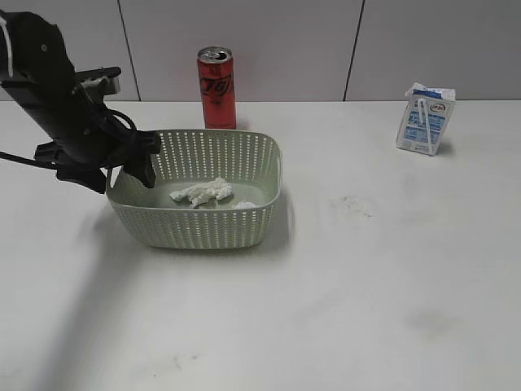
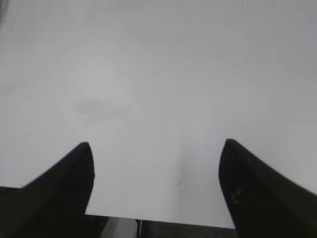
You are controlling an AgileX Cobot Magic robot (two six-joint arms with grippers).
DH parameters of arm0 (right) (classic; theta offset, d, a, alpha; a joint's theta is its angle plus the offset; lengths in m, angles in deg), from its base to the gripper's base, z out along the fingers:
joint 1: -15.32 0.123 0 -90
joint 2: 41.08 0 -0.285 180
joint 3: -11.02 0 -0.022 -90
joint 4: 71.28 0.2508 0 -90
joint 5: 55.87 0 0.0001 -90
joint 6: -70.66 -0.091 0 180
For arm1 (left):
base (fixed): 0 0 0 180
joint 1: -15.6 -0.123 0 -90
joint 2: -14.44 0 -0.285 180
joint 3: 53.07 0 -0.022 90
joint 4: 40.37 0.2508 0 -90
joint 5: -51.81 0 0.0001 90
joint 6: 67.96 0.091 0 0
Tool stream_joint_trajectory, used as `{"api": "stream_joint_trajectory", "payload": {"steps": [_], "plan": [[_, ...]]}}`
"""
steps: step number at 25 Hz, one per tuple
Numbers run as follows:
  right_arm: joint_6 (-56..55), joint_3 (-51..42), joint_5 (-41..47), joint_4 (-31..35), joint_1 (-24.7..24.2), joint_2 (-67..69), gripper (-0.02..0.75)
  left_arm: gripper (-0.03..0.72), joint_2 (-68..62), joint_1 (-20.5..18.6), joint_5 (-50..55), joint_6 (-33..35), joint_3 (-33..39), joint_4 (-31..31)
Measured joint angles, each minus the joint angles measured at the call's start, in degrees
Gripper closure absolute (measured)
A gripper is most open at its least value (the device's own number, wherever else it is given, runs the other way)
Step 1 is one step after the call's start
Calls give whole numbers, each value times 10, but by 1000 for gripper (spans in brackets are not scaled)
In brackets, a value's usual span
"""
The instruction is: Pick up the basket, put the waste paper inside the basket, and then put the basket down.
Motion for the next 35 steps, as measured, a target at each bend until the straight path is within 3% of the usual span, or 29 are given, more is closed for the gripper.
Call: {"api": "stream_joint_trajectory", "payload": {"steps": [2, 5, 10, 18, 23, 31, 35], "plan": [[12, -55, -18, 0, 0, -38, 147, 44, 6, 0, 12, 0, -4, -2], [25, -130, -43, 0, 0, -98, 147, 6, 39, -4, 19, 7, -8, -2], [29, -179, -50, -1, 0, -187, 147, 2, 128, -37, 29, 36, -10, 21], [30, -195, -29, 9, 0, -318, 147, 28, 239, -133, 147, 49, -10, 167], [29, -195, -28, 10, 0, -408, 147, 39, 307, -174, 210, 54, -1, 198], [28, -195, -26, 11, 0, -513, 147, 67, 511, -180, 212, 104, 168, 100], [28, -198, -26, 11, 0, -513, 146, 101, 651, -180, 182, 125, 288, 94]]}}
